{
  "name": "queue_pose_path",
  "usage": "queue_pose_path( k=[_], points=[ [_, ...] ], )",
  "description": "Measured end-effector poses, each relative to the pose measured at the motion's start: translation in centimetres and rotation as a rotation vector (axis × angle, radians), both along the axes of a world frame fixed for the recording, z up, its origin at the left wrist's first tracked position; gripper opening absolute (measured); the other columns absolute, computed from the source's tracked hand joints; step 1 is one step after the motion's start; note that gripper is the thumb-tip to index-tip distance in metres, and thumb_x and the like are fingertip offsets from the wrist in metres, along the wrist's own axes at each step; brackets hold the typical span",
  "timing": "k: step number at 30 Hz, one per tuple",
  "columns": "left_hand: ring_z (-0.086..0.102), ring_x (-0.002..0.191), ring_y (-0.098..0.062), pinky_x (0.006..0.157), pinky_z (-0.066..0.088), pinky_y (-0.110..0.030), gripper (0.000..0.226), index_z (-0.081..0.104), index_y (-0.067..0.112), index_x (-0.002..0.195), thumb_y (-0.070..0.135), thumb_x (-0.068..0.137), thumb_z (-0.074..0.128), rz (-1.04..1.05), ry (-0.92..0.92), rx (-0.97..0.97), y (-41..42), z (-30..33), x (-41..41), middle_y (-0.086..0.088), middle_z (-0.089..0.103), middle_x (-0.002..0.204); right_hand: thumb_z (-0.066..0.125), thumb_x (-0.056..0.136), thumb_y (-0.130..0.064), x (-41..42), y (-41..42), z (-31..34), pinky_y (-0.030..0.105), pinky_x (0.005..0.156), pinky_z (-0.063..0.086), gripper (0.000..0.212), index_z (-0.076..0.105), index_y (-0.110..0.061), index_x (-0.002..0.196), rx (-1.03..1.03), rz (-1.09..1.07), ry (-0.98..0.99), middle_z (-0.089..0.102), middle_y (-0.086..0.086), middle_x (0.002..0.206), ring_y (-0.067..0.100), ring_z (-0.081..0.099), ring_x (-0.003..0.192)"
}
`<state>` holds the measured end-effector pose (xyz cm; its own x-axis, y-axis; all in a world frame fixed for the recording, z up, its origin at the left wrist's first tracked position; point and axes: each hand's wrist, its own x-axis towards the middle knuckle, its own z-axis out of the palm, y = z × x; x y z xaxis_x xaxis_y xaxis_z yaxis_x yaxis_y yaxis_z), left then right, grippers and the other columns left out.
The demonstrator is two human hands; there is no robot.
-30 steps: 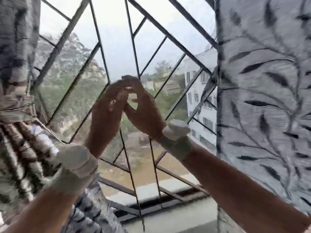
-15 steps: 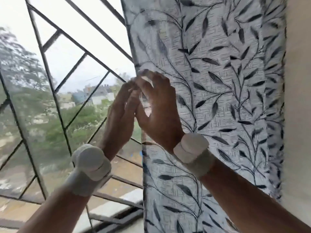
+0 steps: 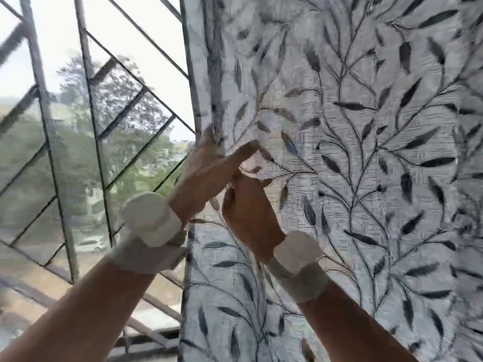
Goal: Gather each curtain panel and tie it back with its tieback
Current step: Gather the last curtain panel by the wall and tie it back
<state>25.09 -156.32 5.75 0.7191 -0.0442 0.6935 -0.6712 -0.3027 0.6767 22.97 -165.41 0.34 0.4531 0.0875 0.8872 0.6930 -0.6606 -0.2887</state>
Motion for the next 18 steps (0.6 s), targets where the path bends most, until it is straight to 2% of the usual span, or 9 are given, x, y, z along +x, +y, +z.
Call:
queue_pose_path(
  k=[2, 4, 6, 8, 10, 12, 13, 16, 18],
  points=[
    [0.065, 0.075, -0.030, 0.062, 0.052, -0.039, 0.037, 0.060, 0.021, 0.100, 0.046, 0.073, 0.063, 0.151, -0.024, -0.027, -0.2, 0.6, 1.1, 0.000, 0.066, 0.080, 0.048, 0.089, 0.001, -0.2, -0.6, 0.2, 0.019, 0.055, 0.036, 0.031, 0.063, -0.007, 0.114, 0.011, 0.092, 0.015, 0.061, -0.004, 0.071, 0.006, 0.053, 0.055],
    [0.057, 0.059, -0.025, 0.053, 0.045, -0.036, 0.012, 0.063, 0.014, 0.084, 0.024, 0.083, 0.055, 0.225, -0.032, -0.093, -0.1, 0.5, 1.5, -0.006, 0.062, 0.069, 0.059, 0.093, -0.014, -1.2, -2.0, 0.4, 0.017, 0.065, 0.048, 0.024, 0.065, -0.013, 0.116, 0.128, 0.150, -0.088, 0.070, -0.007, 0.098, -0.003, 0.062, 0.070],
    [0.048, 0.051, -0.020, 0.050, 0.037, -0.035, 0.024, 0.063, 0.004, 0.083, 0.023, 0.086, 0.050, 0.211, -0.017, -0.158, 0.2, -0.1, 1.8, -0.012, 0.058, 0.063, 0.064, 0.090, -0.019, -1.9, -3.9, 0.6, 0.033, 0.090, 0.052, 0.029, 0.065, -0.007, 0.116, 0.278, 0.085, -0.301, 0.059, 0.004, 0.132, 0.010, 0.059, 0.117],
    [0.049, 0.054, -0.020, 0.053, 0.035, -0.035, 0.037, 0.062, -0.001, 0.089, 0.033, 0.083, 0.050, 0.154, -0.001, -0.223, 0.4, -0.5, 1.7, -0.024, 0.058, 0.065, 0.067, 0.086, -0.014, -1.9, -6.2, 1.1, 0.049, 0.110, 0.036, 0.039, 0.059, 0.001, 0.120, 0.334, -0.062, -0.484, 0.035, 0.021, 0.149, 0.033, 0.029, 0.142],
    [0.055, 0.065, -0.026, 0.060, 0.039, -0.039, 0.034, 0.063, 0.000, 0.087, 0.032, 0.081, 0.053, 0.083, 0.039, -0.306, 0.5, -0.5, 1.2, -0.032, 0.061, 0.078, 0.072, 0.082, -0.022, -1.2, -8.0, 1.7, 0.037, 0.119, 0.019, 0.062, 0.046, 0.002, 0.132, 0.399, -0.130, -0.460, 0.015, 0.028, 0.154, 0.035, 0.009, 0.147],
    [0.054, 0.066, -0.029, 0.060, 0.041, -0.042, 0.023, 0.063, 0.002, 0.079, 0.023, 0.081, 0.053, 0.031, 0.060, -0.339, 0.6, -0.3, 0.7, -0.024, 0.060, 0.074, 0.073, 0.076, -0.041, 0.0, -8.9, 2.1, 0.018, 0.118, 0.009, 0.091, 0.028, 0.000, 0.143, 0.478, -0.106, -0.284, 0.005, 0.026, 0.156, 0.029, 0.001, 0.147],
    [0.055, 0.062, -0.028, 0.058, 0.043, -0.040, 0.021, 0.063, 0.003, 0.075, 0.018, 0.084, 0.051, 0.010, 0.055, -0.341, 0.6, -0.2, 0.5, -0.020, 0.060, 0.070, 0.074, 0.072, -0.049, 0.5, -9.3, 2.2, 0.019, 0.118, 0.008, 0.102, 0.022, -0.003, 0.146, 0.515, -0.111, -0.204, 0.004, 0.024, 0.157, 0.027, 0.002, 0.147],
    [0.052, 0.039, -0.014, 0.043, 0.040, -0.019, 0.040, 0.060, 0.015, 0.058, 0.009, 0.094, 0.044, -0.007, 0.058, -0.352, 0.9, 0.1, -0.4, 0.001, 0.057, 0.045, 0.081, 0.067, -0.048, 1.6, -10.4, 2.8, 0.041, 0.116, 0.023, 0.110, 0.019, -0.008, 0.149, 0.636, -0.091, -0.090, 0.023, 0.011, 0.155, 0.025, 0.024, 0.141],
    [0.047, 0.033, -0.010, 0.038, 0.036, -0.016, 0.036, 0.055, 0.013, 0.062, 0.009, 0.095, 0.041, -0.008, 0.075, -0.364, 1.5, 0.1, -0.1, 0.003, 0.053, 0.042, 0.083, 0.071, -0.035, 1.8, -10.2, 3.1, 0.031, 0.105, 0.035, 0.091, 0.033, -0.012, 0.144, 0.679, -0.019, -0.025, 0.045, -0.005, 0.132, 0.014, 0.044, 0.120]
  ],
)
